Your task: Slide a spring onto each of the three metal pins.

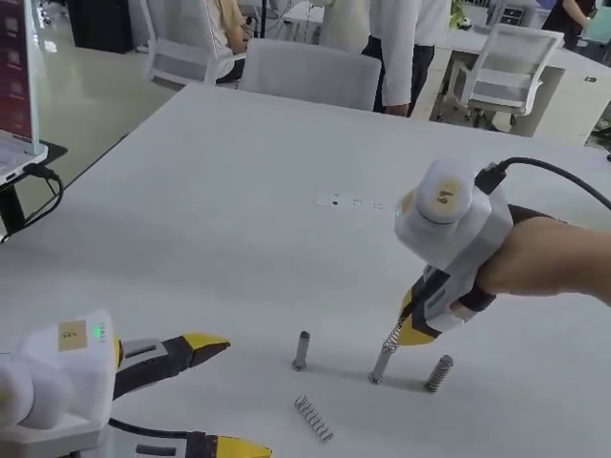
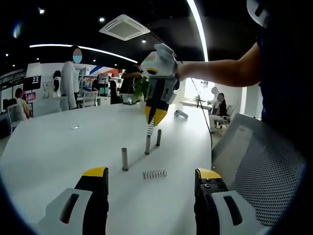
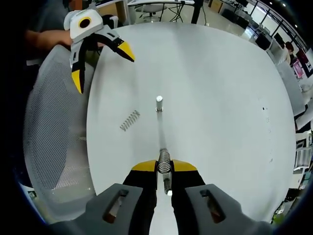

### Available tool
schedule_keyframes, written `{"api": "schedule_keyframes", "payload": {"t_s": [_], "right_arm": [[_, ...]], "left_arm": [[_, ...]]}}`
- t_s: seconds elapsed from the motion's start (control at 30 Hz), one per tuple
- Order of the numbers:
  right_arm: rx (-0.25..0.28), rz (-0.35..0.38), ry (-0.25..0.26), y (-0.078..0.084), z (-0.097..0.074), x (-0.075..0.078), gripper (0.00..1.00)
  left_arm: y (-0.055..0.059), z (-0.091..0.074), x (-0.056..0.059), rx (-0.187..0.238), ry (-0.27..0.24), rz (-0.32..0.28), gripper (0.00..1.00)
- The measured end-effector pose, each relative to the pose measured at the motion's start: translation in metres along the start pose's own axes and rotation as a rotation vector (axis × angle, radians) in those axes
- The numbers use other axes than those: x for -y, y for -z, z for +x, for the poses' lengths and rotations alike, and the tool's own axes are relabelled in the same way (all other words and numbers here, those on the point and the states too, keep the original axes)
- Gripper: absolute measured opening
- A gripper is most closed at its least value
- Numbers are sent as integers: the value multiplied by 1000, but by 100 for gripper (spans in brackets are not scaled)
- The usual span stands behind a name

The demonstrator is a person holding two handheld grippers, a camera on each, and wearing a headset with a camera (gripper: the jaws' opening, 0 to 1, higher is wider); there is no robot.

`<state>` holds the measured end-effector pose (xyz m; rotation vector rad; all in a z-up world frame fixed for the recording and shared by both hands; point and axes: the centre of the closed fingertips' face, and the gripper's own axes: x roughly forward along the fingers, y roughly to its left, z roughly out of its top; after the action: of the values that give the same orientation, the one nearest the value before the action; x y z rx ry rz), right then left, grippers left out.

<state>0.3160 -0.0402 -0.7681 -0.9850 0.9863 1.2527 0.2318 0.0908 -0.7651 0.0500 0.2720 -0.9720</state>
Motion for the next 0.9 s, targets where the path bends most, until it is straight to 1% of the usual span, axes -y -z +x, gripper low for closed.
{"api": "schedule_keyframes", "payload": {"t_s": [0.47,0.63,0.9], "right_arm": [[-14,8,-21,3,9,0,7],[-11,11,-21,3,12,0,7],[-23,13,-21,5,20,-1,7]], "left_arm": [[0,0,-1,1,-3,1,68],[0,0,-1,1,-4,2,68],[-1,0,-2,1,-4,3,67]]}}
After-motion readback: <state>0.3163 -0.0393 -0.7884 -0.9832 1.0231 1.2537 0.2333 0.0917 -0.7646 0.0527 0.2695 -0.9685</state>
